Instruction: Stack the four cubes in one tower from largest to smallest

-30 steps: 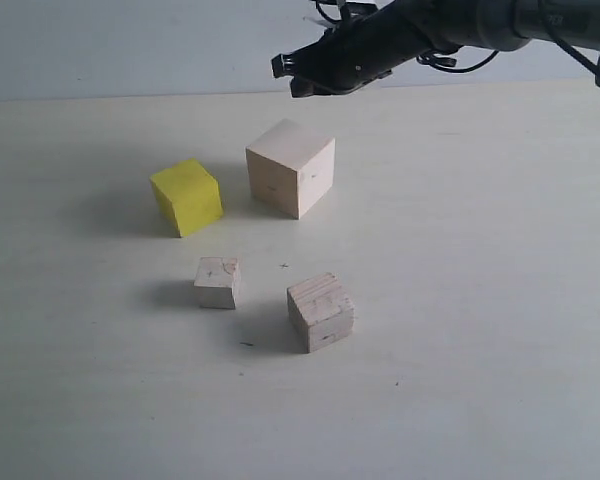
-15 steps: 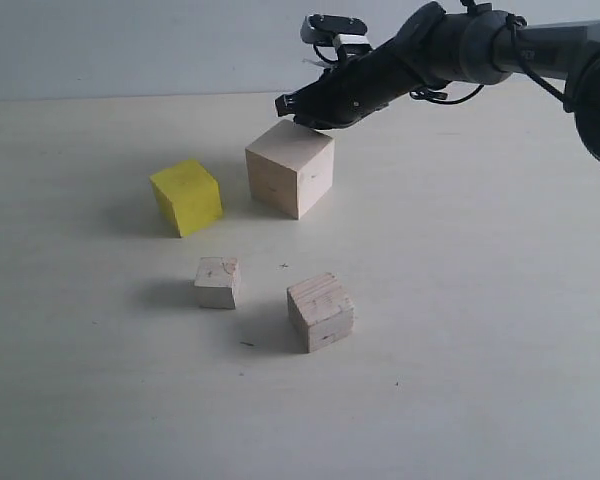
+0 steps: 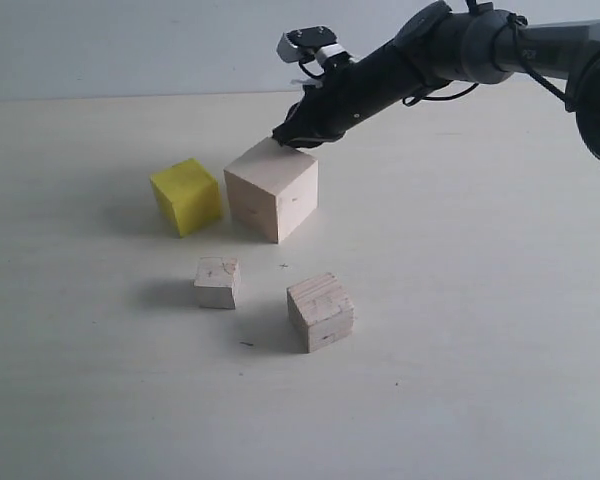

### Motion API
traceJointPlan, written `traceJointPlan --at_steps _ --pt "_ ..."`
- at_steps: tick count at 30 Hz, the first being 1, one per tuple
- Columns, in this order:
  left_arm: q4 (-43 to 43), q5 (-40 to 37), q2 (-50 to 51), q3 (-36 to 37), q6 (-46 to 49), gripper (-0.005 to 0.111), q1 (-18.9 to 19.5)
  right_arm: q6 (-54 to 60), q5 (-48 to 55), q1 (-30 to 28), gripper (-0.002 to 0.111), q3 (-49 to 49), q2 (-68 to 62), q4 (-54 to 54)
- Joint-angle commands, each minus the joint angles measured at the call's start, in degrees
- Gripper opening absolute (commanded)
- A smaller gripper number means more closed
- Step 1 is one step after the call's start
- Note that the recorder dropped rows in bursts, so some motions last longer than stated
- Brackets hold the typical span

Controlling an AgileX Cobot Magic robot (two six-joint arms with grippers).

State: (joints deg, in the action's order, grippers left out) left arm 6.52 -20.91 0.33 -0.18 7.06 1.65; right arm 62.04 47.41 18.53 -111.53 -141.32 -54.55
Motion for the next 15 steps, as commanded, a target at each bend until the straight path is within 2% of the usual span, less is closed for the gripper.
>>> traceJointPlan --at_steps 1,8,15 --pt "0.0 0.4 -0.3 0.2 0.1 0.000 -0.3 3.1 7.4 0.1 0.000 -0.3 -0.1 1.2" --pt "0.0 0.4 -0.3 0.2 0.1 0.000 -0.3 2.9 14.4 0.1 0.000 -0.3 0.6 3.6" --pt "0.0 0.4 -0.3 0.2 0.1 0.000 -0.3 2.9 14.4 0.1 0.000 -0.3 6.2 3.0"
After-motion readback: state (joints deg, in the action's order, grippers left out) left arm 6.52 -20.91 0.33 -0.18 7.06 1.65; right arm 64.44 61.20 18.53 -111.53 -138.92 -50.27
